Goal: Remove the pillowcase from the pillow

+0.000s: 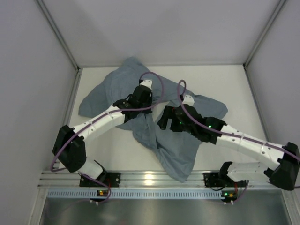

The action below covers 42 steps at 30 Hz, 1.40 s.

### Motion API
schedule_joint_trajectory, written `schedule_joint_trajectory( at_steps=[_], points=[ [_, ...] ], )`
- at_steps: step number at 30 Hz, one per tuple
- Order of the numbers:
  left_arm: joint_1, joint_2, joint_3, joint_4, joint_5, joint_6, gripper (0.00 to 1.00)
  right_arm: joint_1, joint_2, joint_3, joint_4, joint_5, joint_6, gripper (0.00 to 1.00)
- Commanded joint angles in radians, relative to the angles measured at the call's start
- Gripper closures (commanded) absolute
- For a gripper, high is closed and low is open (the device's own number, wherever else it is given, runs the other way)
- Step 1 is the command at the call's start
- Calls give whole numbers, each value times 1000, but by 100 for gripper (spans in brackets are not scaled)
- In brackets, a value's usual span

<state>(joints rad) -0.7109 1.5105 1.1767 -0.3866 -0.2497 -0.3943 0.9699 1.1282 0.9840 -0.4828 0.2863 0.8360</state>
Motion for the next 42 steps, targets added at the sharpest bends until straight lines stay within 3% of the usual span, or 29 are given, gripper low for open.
schedule_joint_trajectory(
  at_steps=[1,4,10,15,19,27,36,42],
  points=[
    [19,-13,-37,103,162,-35,100,59,128,62,-13,172,165,8],
    [42,-35,-74,135,222,-49,100,85,232,128,-17,218,267,8],
    [91,-85,-143,184,329,-61,100,108,428,369,-276,375,411,7],
    [97,-110,-176,204,372,-66,100,108,452,400,-322,447,486,7],
    [99,-127,-206,233,388,-81,100,108,493,446,-471,534,580,8],
    [102,-141,-215,270,420,-100,100,110,562,466,-514,530,586,10],
    [125,-116,-218,287,444,-109,100,173,541,404,-574,557,655,26],
    [134,-122,-224,290,448,-106,100,191,492,305,-580,547,692,46]
  ],
)
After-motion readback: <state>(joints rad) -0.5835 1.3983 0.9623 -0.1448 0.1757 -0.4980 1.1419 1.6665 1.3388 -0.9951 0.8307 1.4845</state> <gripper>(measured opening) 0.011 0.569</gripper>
